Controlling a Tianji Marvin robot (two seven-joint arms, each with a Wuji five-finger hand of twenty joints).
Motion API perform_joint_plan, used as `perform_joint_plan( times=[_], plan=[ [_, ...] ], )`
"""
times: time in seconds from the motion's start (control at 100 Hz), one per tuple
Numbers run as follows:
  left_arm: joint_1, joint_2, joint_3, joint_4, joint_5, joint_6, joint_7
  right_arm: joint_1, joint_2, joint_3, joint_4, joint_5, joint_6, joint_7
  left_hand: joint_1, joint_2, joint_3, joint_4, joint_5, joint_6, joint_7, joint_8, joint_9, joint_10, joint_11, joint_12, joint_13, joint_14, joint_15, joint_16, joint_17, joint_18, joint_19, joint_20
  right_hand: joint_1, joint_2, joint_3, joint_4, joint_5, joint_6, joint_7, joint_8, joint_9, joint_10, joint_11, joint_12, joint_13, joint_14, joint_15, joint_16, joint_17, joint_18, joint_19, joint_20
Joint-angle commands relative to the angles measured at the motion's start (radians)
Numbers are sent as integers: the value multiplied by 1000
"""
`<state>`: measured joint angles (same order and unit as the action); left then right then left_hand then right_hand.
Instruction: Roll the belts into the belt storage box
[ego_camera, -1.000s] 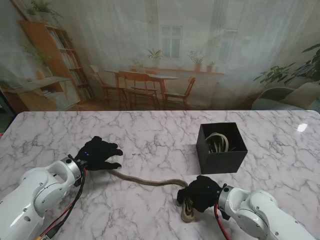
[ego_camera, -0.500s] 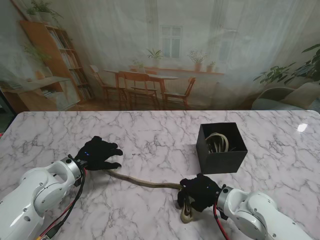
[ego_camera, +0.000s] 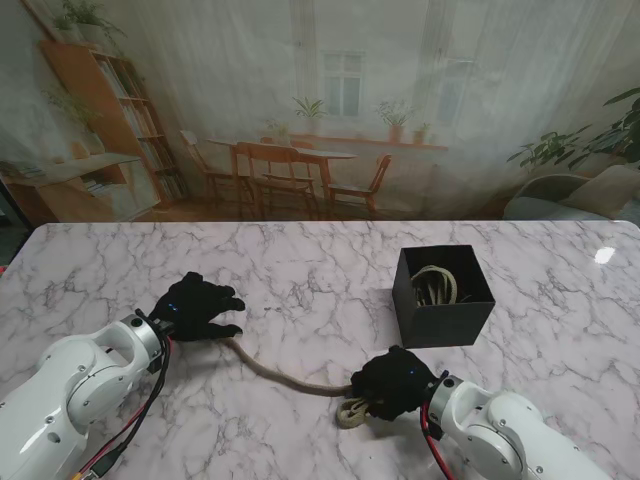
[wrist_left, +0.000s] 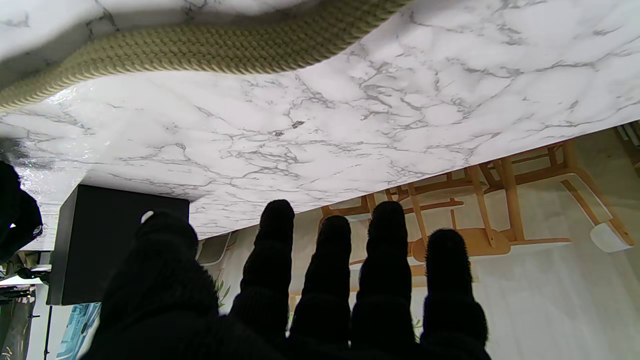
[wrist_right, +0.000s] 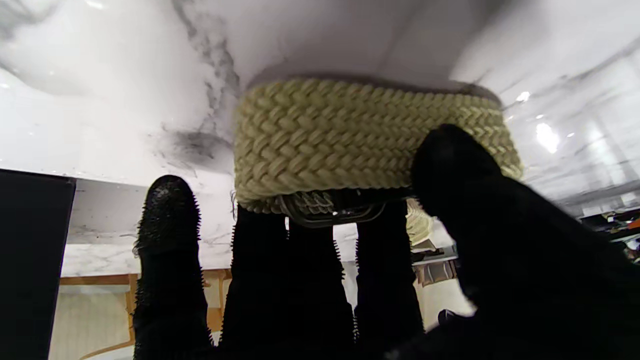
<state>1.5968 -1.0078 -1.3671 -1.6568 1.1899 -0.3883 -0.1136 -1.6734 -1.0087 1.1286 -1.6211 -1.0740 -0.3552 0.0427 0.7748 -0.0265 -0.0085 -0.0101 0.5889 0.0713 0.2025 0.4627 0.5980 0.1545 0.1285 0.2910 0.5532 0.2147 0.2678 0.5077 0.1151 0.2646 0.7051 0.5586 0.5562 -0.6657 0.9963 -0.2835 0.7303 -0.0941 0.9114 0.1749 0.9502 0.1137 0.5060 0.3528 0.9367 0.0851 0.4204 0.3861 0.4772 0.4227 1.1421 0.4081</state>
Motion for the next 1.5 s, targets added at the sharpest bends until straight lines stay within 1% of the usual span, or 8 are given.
perform_joint_plan(
  times=[0.0, 0.24, 0.31, 0.5, 0.75, 0.92, 1.14, 1.49],
  plan=[
    [1, -1, 3, -3, 1, 0, -13, -6, -7, -2, 7, -4, 9, 1, 17, 40, -21, -7, -11, 16, -2, 3, -12, 3, -2, 7, 3, 8, -7, 11, -15, 42, -26, -9, 33, 89, 26, 10, 109, -51, 184, 45, 95, -79, 103, 68, 83, -20, 88, 63, 54, -55, 73, 53],
    [-1, -1, 4, -1, 0, -2, -11, 12, -18, -24, 62, -24, 10, -146, 16, 41, -21, -7, -11, 15, -2, 3, -14, 3, -2, 7, 2, 8, -7, 11, -16, 42, -26, -9, 80, 89, 27, 21, 5, -124, -21, -53, 414, -148, 180, 122, 329, -35, 261, 164, 175, -123, 202, 84],
    [-1, -1, 5, 0, 0, -2, -11, 17, -19, -27, 70, -24, 7, -154, 16, 41, -21, -7, -11, 16, -2, 3, -13, 3, -2, 7, 2, 7, -7, 11, -16, 42, -27, -9, 33, 135, 91, 156, -173, -136, -339, -16, 487, -136, 166, 121, 371, -21, 305, 186, 192, -116, 221, 62],
    [-4, -1, 7, 1, -2, -2, -13, 27, -21, -40, 84, -12, 11, -165, 17, 40, -21, -7, -12, 17, -3, 3, -13, 1, -2, 8, 2, 9, -7, 11, -16, 41, -27, -10, 93, 180, 115, 174, -441, -278, -289, 39, 511, -103, 270, 152, 377, 6, 486, 186, 251, -70, 240, 44],
    [-2, -1, 3, 0, 1, -3, -9, 26, -17, -37, 76, 3, 3, -113, 18, 42, -20, -7, -14, 14, -3, 2, -13, 2, -2, 7, 1, 7, -7, 11, -18, 43, -29, -10, 168, 273, 92, 169, -154, -421, -218, 74, 509, -75, 270, 133, 373, 41, 515, 142, 249, -13, 231, 23],
    [0, -1, 1, 0, 3, -4, -6, 23, -17, -29, 70, 13, -8, -98, 18, 41, -21, -7, -12, 16, -2, 2, -12, 3, -1, 8, 3, 8, -6, 11, -18, 42, -29, -11, 95, 131, 62, 18, 67, -92, 31, -173, 509, -129, 170, 97, 373, -15, 335, 108, 212, -97, 203, 46],
    [1, -1, 1, 0, 4, -3, -5, 2, -2, 9, 5, 4, -57, 32, 19, 42, -20, -7, -12, 16, -2, 2, -13, 3, -2, 7, 1, 9, -7, 11, -19, 44, -31, -11, -216, 141, 68, 185, 86, 129, -238, 146, 456, -178, -36, 17, 191, -115, -7, 58, 83, -208, 126, 76],
    [3, -2, 3, 1, 1, 3, -4, -17, 27, 60, -113, 66, -56, 351, 18, 42, -20, -7, -12, 16, -2, 3, -14, 3, -2, 7, 2, 9, -6, 11, -18, 44, -31, -11, -128, 33, 314, 251, -218, 292, -352, 119, 180, -153, -350, -229, -57, -167, -163, -109, -86, -226, -12, 35]
  ],
)
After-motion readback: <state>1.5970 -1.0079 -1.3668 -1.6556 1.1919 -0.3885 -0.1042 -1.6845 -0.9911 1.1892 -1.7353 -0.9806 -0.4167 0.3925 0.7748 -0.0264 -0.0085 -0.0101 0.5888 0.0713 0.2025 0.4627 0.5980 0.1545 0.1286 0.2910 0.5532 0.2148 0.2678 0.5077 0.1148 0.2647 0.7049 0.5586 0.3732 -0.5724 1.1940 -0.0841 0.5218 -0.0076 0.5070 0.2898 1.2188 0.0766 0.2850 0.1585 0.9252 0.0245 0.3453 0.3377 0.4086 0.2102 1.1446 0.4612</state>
